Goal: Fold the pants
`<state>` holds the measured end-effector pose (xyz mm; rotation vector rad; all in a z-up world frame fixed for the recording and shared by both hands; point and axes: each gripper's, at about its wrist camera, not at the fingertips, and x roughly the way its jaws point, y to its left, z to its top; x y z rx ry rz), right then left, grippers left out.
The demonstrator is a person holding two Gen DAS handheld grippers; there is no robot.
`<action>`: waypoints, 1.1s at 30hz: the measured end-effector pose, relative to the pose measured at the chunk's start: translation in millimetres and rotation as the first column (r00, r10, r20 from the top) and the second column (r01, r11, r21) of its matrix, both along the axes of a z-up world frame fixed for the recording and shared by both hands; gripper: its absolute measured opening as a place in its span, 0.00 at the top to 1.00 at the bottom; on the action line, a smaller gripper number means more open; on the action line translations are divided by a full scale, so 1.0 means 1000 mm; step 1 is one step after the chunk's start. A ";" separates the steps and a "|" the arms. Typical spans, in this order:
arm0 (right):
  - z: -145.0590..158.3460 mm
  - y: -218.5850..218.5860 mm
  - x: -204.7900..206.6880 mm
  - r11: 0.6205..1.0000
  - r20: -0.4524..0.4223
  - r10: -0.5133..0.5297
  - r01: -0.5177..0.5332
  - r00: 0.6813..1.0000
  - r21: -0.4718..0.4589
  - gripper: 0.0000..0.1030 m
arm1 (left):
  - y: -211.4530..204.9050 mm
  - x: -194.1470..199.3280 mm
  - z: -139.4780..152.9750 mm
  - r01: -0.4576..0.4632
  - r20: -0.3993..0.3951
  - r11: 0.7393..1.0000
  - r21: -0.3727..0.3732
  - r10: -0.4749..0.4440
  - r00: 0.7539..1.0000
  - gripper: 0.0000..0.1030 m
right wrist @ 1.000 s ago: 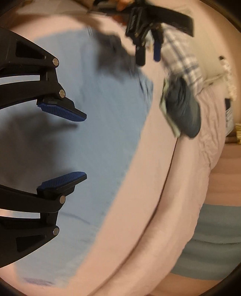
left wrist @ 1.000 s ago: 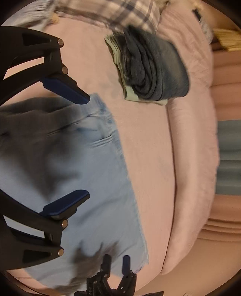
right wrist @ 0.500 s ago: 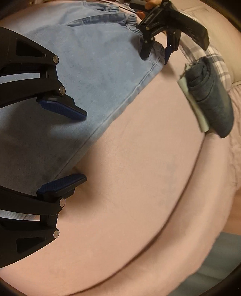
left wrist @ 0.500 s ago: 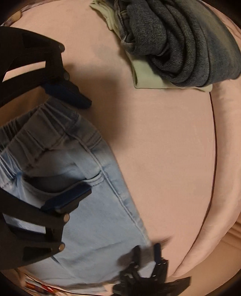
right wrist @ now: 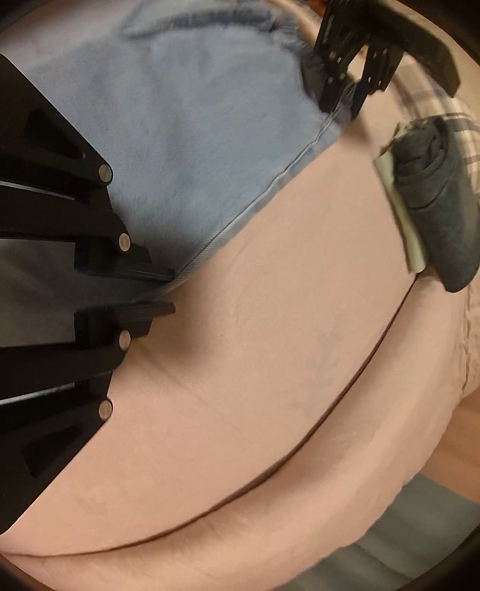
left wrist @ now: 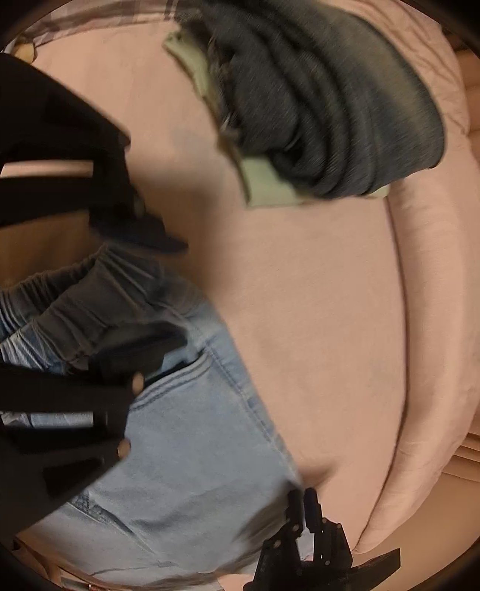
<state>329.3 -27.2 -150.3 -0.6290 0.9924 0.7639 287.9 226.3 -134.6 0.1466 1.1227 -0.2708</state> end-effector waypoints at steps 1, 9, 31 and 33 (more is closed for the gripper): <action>0.005 -0.004 -0.001 1.000 0.002 0.008 -0.008 1.000 0.019 0.73 | 0.001 0.001 0.004 -0.007 0.012 1.000 -0.017 0.008 1.000 0.20; -0.018 -0.018 0.019 0.994 -0.085 -0.105 0.102 0.991 -0.040 0.55 | -0.010 0.014 -0.017 -0.011 -0.103 0.999 0.031 0.014 0.995 0.52; 0.103 -0.039 -0.281 0.991 0.477 0.044 -0.097 0.878 0.087 0.93 | -0.052 -0.242 0.104 0.146 0.438 0.936 0.320 -0.283 0.853 0.80; 0.085 -0.037 -0.312 0.988 0.445 0.101 -0.144 0.890 0.063 0.93 | -0.050 -0.250 0.078 0.160 0.401 0.927 0.340 -0.297 0.867 0.81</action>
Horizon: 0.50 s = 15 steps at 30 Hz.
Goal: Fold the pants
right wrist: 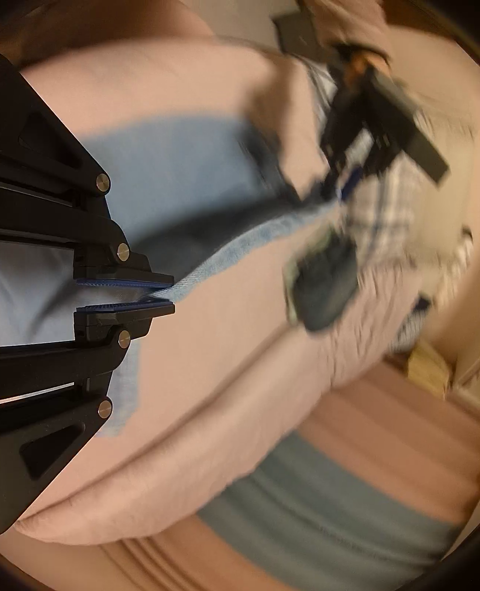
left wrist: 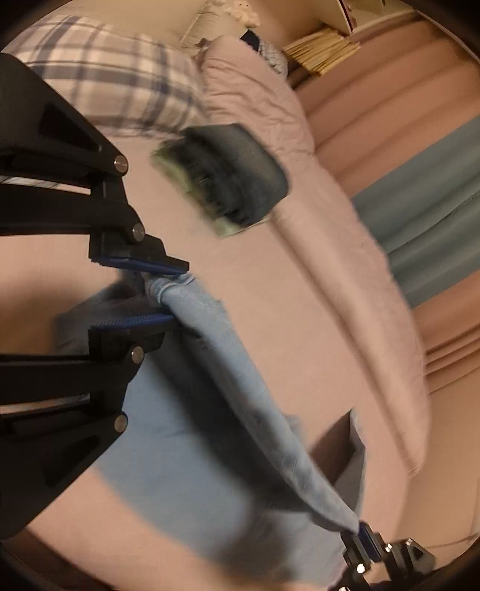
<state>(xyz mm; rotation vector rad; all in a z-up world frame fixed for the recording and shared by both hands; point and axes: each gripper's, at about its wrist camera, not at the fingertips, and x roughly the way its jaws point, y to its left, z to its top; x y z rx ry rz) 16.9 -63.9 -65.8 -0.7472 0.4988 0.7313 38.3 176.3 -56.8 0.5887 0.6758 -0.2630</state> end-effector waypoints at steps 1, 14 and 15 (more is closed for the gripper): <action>-0.016 0.005 -0.013 1.000 -0.042 0.021 -0.022 0.999 -0.010 0.93 | 0.005 -0.004 -0.016 -0.006 -0.030 1.000 0.013 0.007 1.000 0.81; -0.097 0.026 -0.037 0.995 -0.152 0.022 -0.037 0.988 -0.094 0.94 | 0.028 -0.007 -0.072 -0.136 -0.114 0.986 -0.098 0.125 0.986 0.84; -0.095 0.023 -0.041 0.996 -0.162 0.035 -0.048 0.986 -0.077 0.95 | 0.030 -0.007 -0.072 -0.137 -0.118 0.984 -0.110 0.124 0.985 0.84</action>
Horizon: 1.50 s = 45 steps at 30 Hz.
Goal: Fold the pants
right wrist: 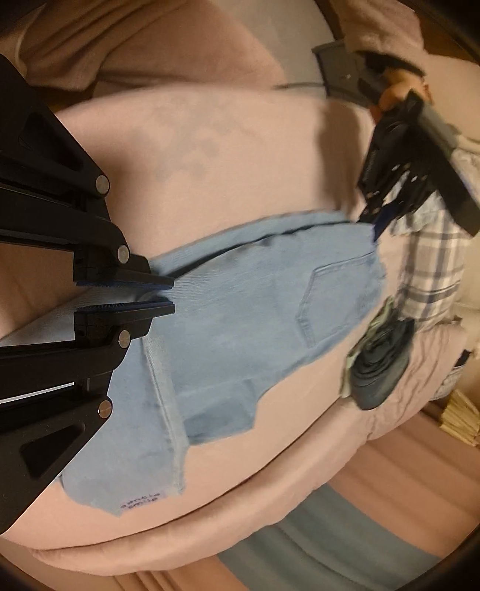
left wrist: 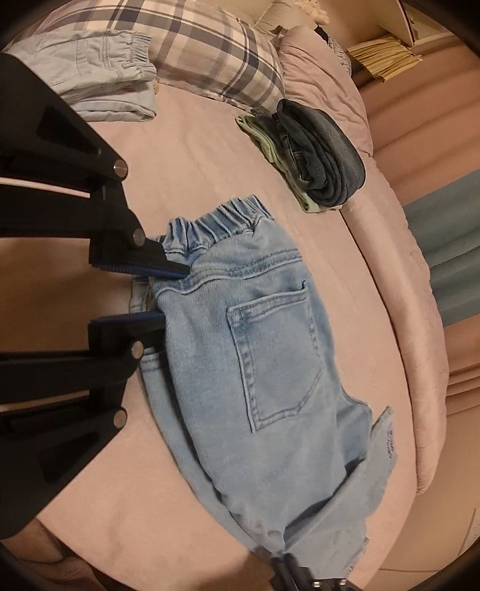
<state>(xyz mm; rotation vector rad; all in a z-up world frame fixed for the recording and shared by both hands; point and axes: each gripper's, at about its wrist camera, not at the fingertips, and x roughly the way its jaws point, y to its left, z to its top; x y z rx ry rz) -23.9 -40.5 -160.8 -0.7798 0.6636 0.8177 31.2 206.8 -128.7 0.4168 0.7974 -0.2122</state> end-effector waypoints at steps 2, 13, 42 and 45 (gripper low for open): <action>-0.006 0.008 -0.018 1.000 -0.013 0.006 -0.006 1.000 -0.011 0.95 | 0.000 -0.001 -0.006 -0.011 -0.015 1.000 -0.005 0.011 1.000 0.84; 0.014 -0.022 -0.007 0.964 -0.187 -0.118 0.157 0.975 0.213 0.94 | 0.012 -0.030 0.020 -0.122 -0.025 0.963 -0.240 0.119 0.993 0.63; 0.033 -0.100 0.161 0.595 -0.492 -0.585 0.754 0.645 0.280 0.54 | -0.165 0.004 -0.032 0.050 -0.096 0.895 -0.443 -0.103 0.990 0.50; 0.020 -0.106 0.211 0.476 -0.563 -0.646 0.849 0.516 0.231 0.54 | -0.157 -0.001 -0.032 0.054 -0.085 0.887 -0.459 -0.104 0.991 0.49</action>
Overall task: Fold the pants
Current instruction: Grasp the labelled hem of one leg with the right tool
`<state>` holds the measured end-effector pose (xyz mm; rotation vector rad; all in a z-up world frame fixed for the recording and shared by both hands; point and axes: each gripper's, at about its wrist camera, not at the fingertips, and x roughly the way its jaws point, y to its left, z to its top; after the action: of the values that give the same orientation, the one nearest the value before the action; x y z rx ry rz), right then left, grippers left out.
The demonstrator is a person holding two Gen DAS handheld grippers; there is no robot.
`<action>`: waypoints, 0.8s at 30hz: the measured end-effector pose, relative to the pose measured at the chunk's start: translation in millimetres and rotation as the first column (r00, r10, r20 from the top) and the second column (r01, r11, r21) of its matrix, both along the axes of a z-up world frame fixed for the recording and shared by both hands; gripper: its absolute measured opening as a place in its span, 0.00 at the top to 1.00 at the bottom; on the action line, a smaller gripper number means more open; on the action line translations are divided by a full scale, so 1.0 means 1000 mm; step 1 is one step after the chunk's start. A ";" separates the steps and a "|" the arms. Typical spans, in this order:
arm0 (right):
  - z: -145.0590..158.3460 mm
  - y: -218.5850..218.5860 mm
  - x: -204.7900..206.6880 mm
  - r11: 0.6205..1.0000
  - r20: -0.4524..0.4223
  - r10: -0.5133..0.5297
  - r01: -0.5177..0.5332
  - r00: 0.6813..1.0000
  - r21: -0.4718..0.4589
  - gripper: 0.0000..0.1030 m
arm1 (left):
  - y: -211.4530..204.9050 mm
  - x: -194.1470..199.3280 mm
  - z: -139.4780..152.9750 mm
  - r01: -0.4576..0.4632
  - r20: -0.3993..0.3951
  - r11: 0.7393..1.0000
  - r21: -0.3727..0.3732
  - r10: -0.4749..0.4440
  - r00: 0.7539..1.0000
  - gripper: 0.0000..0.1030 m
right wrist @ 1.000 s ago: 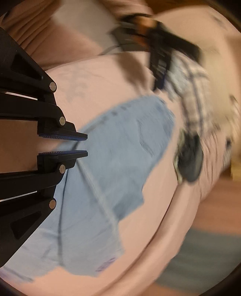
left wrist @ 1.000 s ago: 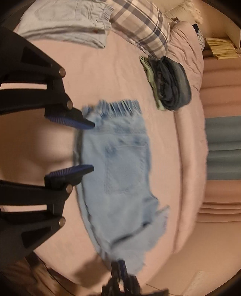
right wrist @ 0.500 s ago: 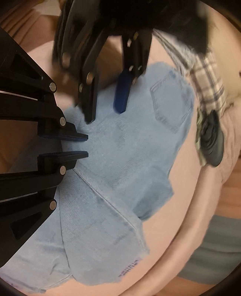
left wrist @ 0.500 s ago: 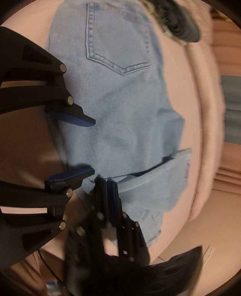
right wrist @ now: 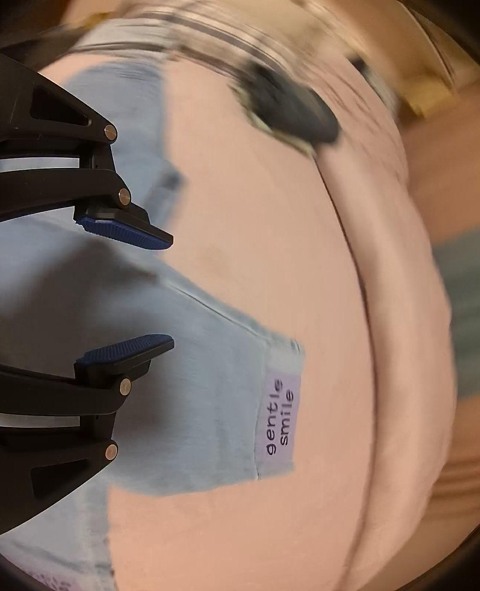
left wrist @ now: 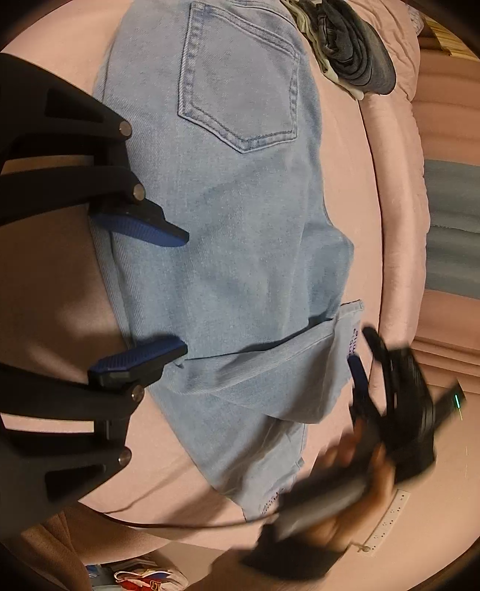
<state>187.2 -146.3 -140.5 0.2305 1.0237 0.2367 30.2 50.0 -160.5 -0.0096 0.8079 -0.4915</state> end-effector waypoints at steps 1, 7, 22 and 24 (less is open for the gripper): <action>-0.006 0.007 0.016 1.000 -0.028 -0.029 0.029 0.999 0.009 0.54 | 0.001 -0.001 -0.001 0.001 0.004 1.000 -0.005 -0.001 1.000 0.49; -0.038 0.034 0.058 0.979 -0.101 -0.117 0.098 0.988 -0.177 0.54 | 0.009 -0.004 -0.004 0.004 0.021 0.999 -0.046 -0.003 1.000 0.48; 0.051 -0.075 -0.057 0.972 0.214 -0.227 0.206 0.950 0.118 0.97 | 0.006 -0.004 -0.003 -0.002 0.014 0.999 -0.038 0.003 1.000 0.47; 0.059 -0.105 -0.094 0.959 0.245 -0.266 0.229 0.932 0.169 0.96 | 0.005 -0.002 -0.003 -0.006 0.008 0.999 -0.036 0.006 1.000 0.45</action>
<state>92.9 -251.7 -81.3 0.4396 0.7033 0.1038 27.8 55.0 -163.1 -0.0433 0.7913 -0.5001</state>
